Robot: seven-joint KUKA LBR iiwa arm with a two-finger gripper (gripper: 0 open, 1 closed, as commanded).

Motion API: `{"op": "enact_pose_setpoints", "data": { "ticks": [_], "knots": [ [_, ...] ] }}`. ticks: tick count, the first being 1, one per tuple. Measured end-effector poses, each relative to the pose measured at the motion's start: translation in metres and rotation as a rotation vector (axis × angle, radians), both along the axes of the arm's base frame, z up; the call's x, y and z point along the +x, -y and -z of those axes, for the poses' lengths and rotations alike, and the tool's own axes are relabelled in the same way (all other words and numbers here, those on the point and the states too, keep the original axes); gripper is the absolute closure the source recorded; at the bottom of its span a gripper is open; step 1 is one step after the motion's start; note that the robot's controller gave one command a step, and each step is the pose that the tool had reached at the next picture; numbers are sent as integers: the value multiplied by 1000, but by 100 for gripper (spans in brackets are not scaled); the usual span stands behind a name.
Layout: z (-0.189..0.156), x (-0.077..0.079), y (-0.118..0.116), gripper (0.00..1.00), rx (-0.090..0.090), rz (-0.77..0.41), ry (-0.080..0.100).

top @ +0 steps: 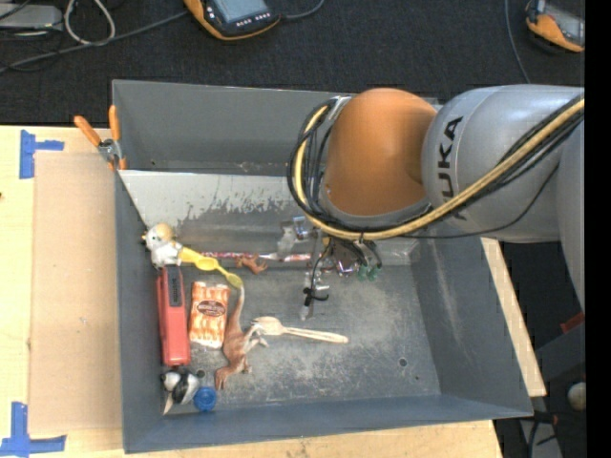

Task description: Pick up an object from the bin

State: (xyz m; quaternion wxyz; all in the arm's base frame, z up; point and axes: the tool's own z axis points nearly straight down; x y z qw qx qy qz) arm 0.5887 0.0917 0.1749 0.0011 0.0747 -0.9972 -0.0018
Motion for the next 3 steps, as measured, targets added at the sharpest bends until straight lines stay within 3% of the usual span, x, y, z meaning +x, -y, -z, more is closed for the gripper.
{"op": "enact_pose_setpoints", "data": {
  "ticks": [1, 2, 3],
  "knots": [
    [61, -9, -7, 0, 2, -21, 6],
    [90, -31, -9, 0, 2, 61, 6],
    [21, -29, -9, 0, 1, 77, 1]
  ]
}}
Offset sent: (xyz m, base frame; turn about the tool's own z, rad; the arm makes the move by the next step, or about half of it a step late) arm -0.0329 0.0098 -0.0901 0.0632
